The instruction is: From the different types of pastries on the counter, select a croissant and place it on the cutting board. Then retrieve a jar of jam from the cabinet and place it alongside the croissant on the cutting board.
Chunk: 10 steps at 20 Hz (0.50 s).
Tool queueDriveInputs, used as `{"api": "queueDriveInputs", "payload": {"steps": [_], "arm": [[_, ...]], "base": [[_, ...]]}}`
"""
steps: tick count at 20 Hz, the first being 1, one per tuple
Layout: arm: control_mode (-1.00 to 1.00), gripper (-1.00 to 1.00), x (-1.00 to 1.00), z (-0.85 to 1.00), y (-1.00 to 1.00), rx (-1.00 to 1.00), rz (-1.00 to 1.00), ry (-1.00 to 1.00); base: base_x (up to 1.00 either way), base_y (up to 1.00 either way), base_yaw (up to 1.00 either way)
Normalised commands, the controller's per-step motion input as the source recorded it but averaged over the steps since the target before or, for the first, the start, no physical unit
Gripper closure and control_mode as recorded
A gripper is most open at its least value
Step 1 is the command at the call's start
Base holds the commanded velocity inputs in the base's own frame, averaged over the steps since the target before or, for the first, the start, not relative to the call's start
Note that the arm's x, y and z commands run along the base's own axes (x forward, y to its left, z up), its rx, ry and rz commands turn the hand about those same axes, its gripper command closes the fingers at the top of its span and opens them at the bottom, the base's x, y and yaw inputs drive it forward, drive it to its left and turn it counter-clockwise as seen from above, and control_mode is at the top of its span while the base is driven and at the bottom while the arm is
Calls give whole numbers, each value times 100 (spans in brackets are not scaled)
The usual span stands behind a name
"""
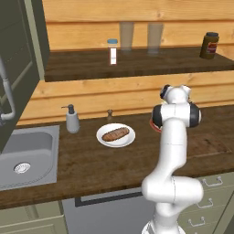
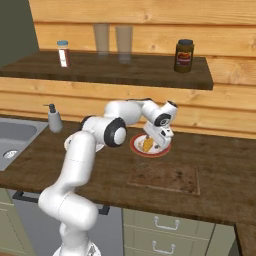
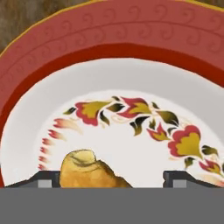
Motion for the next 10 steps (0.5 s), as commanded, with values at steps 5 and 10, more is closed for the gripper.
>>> {"api": "queueDriveInputs", "payload": {"steps": [5, 10], "arm": [[-100, 100, -56, -22, 5, 0, 0, -5], [-100, 100, -70, 34, 7, 0, -3, -2]], "base": [[0, 0, 0], [0, 0, 0]]}}
